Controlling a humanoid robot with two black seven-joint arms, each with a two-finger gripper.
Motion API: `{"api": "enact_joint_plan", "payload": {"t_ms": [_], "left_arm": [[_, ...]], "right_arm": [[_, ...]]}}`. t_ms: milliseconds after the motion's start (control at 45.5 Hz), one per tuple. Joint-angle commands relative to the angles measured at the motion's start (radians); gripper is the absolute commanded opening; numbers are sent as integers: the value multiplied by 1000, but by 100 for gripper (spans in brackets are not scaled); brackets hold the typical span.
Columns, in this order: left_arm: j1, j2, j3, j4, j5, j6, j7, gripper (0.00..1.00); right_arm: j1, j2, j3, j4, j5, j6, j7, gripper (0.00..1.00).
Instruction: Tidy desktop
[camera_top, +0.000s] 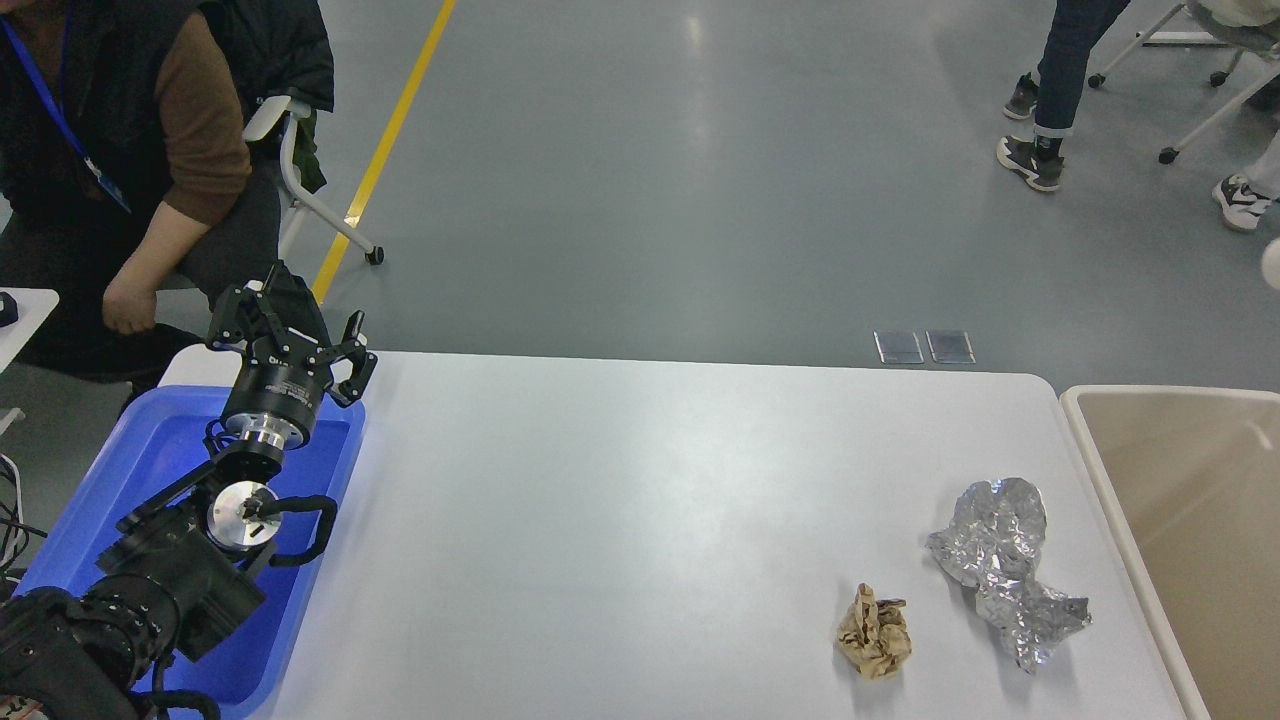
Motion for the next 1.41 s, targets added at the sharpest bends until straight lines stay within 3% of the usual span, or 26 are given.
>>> {"api": "enact_joint_plan", "payload": {"t_ms": [0, 110, 418, 1055, 1385], "left_arm": [[0, 0, 0, 0, 0, 0, 0, 100], [0, 0, 0, 0, 0, 0, 0, 100], [0, 0, 0, 0, 0, 0, 0, 100], [0, 0, 0, 0, 0, 0, 0, 100], [0, 0, 0, 0, 0, 0, 0, 100]], "right_arm": [[-255, 118, 2, -347, 26, 1, -45, 0], [-342, 184, 3, -441, 28, 1, -90, 0], [-439, 263, 63, -445, 25, -2, -168, 0], [-585, 407, 197, -449, 11, -15, -186, 0], [-592, 418, 203, -449, 9, -15, -186, 1]]}}
